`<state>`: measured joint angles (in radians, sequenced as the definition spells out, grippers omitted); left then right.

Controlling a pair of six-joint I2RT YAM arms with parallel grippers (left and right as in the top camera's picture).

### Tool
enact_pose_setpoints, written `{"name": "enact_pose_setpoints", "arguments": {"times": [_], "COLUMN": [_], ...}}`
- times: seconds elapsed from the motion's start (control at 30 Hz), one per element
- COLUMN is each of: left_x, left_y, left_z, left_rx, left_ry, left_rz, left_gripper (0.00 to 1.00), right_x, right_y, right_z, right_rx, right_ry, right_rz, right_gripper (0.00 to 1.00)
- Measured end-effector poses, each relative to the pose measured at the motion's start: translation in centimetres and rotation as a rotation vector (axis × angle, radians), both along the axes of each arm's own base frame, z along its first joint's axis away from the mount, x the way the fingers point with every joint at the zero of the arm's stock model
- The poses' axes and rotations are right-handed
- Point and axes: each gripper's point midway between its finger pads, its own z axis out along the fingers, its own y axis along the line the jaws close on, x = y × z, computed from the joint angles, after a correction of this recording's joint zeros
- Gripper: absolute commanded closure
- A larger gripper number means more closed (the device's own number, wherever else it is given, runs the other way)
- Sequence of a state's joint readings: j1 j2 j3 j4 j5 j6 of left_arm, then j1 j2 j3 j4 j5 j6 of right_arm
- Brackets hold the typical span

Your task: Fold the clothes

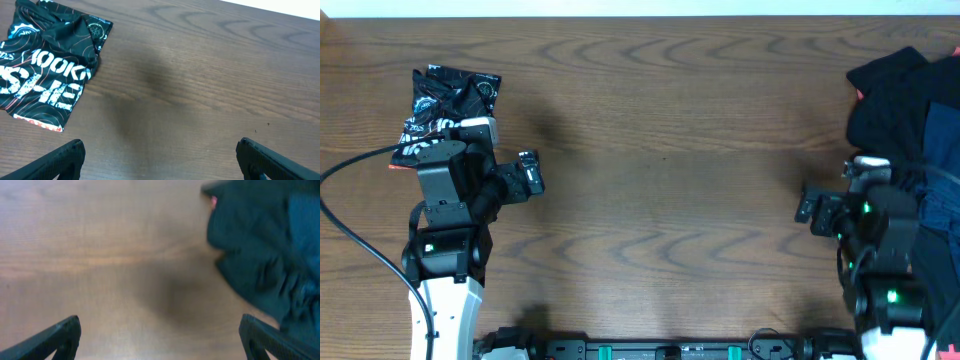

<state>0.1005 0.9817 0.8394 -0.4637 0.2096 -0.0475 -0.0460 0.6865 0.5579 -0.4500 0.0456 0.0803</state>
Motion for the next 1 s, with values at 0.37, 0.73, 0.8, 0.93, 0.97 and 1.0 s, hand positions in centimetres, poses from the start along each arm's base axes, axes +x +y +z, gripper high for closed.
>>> {"name": "enact_pose_setpoints", "arguments": {"times": [0.37, 0.73, 0.8, 0.93, 0.97, 1.0], "left_x": [0.0, 0.0, 0.0, 0.0, 0.0, 0.0], "left_y": [0.0, 0.0, 0.0, 0.0, 0.0, 0.0], "left_z": [0.0, 0.0, 0.0, 0.0, 0.0, 0.0], "left_rx": [0.0, 0.0, 0.0, 0.0, 0.0, 0.0], "left_ry": [0.0, 0.0, 0.0, 0.0, 0.0, 0.0], "left_rz": [0.0, 0.0, 0.0, 0.0, 0.0, 0.0], "left_gripper": [0.02, 0.02, 0.02, 0.02, 0.02, 0.02], "right_x": [-1.2, -2.3, -2.4, -2.5, -2.5, -2.5], "right_y": [0.1, 0.2, 0.2, 0.2, 0.3, 0.3], "right_z": [2.7, 0.5, 0.8, 1.1, 0.6, -0.4], "right_rx": [-0.065, -0.115, -0.126, -0.158, -0.16, -0.16], "right_ry": [-0.467, -0.58, -0.595, -0.608, -0.583, -0.541], "right_rz": [0.016, 0.032, 0.034, 0.041, 0.044, 0.048], "right_gripper": [0.01, 0.01, 0.01, 0.01, 0.01, 0.01]}}
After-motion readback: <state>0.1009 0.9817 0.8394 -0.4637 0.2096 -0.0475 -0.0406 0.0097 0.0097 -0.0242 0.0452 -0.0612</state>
